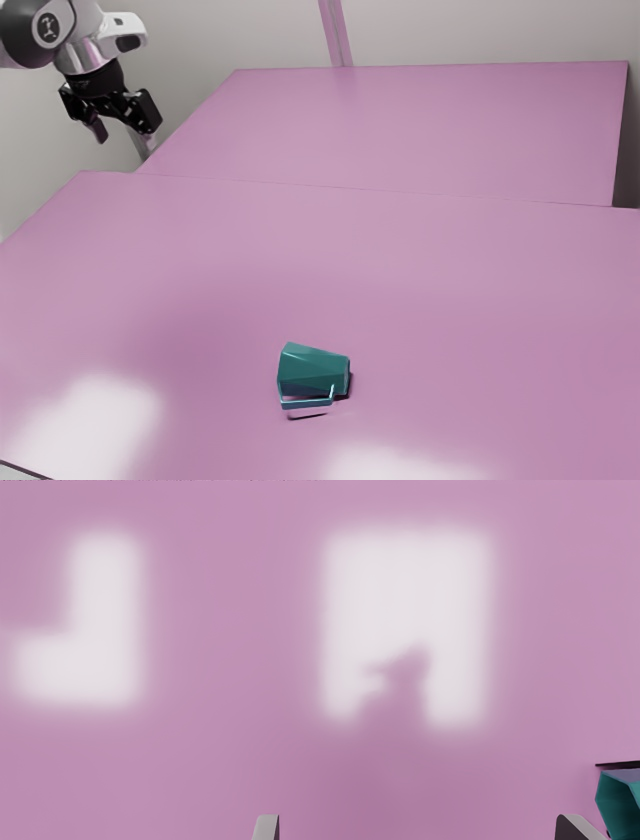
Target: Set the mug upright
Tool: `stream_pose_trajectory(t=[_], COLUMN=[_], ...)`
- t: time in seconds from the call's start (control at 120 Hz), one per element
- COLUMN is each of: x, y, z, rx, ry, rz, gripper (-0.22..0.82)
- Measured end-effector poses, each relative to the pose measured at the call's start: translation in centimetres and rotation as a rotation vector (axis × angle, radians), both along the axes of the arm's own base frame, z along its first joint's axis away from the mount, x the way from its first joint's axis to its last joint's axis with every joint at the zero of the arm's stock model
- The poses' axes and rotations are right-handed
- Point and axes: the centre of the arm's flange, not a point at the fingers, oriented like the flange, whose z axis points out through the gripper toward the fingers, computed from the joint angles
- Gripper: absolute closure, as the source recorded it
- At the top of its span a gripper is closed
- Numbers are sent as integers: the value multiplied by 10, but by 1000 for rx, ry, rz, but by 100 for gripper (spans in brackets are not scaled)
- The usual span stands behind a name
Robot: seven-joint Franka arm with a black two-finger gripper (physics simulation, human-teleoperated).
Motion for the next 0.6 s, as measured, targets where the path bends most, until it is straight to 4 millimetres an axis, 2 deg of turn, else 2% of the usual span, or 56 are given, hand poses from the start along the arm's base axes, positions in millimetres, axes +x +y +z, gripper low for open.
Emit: stream_pose_trajectory(t=[0.192, 0.367, 0.467, 0.6], x=[4, 14, 12, 2], y=[0, -2, -16, -26], z=[-4, -35, -64, -115], rx=[1, -53, -189, -364], ry=[1, 37, 79, 167], rz=[-13, -18, -15, 41], gripper=[0, 0, 0, 0])
